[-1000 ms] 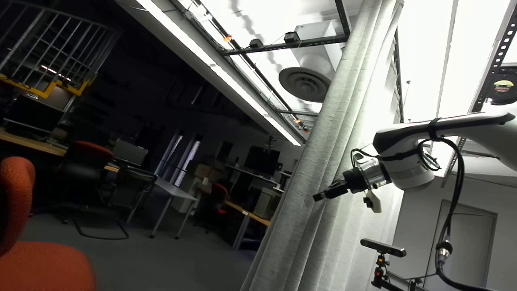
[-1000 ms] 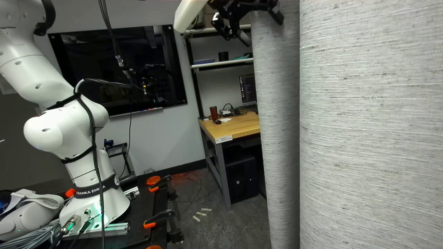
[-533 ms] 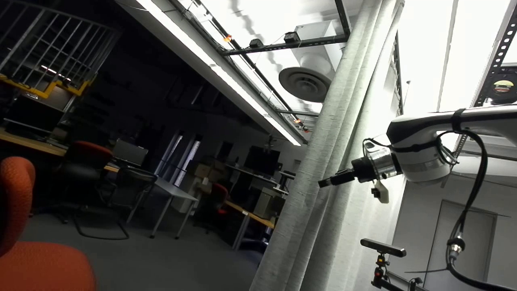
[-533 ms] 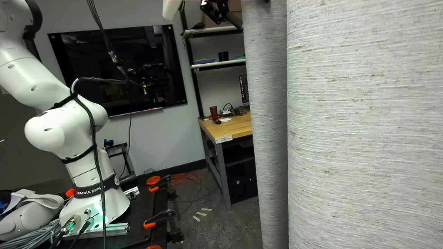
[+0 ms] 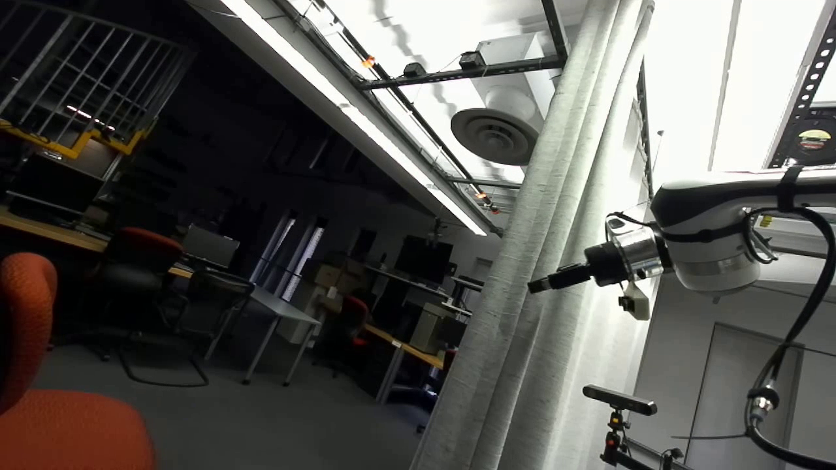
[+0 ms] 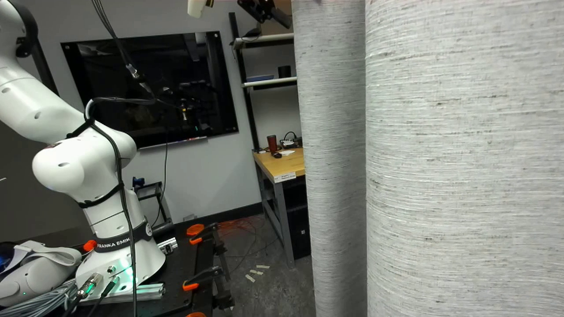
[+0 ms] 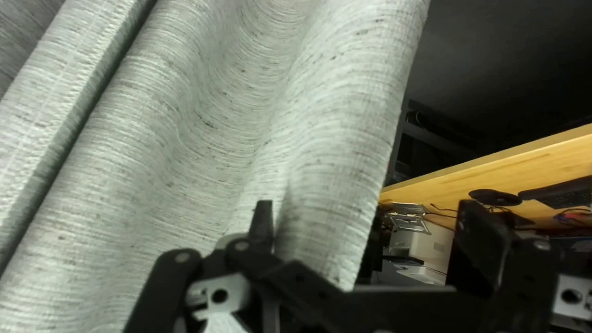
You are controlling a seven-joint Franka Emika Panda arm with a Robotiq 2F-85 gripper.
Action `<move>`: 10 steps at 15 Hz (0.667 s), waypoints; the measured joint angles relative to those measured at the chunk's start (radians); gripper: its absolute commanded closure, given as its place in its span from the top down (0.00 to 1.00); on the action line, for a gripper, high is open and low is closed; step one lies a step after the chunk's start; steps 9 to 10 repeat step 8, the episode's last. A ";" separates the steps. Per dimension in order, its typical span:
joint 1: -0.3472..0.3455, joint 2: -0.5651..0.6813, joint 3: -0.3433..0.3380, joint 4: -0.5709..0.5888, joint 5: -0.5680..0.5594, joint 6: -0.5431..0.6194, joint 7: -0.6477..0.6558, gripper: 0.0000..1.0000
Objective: Open the curtain from left to right
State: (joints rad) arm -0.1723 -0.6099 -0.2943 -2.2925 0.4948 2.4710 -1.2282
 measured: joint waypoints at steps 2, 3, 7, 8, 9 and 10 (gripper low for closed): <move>0.008 -0.014 -0.001 -0.010 -0.024 0.000 0.043 1.00; 0.012 -0.020 -0.001 -0.015 -0.034 0.000 0.062 1.00; 0.013 -0.026 -0.001 -0.020 -0.037 0.000 0.075 1.00; 0.013 -0.026 -0.001 -0.020 -0.037 0.000 0.075 1.00; 0.013 -0.026 -0.001 -0.020 -0.037 0.000 0.075 1.00; 0.013 -0.026 -0.001 -0.020 -0.037 0.000 0.075 1.00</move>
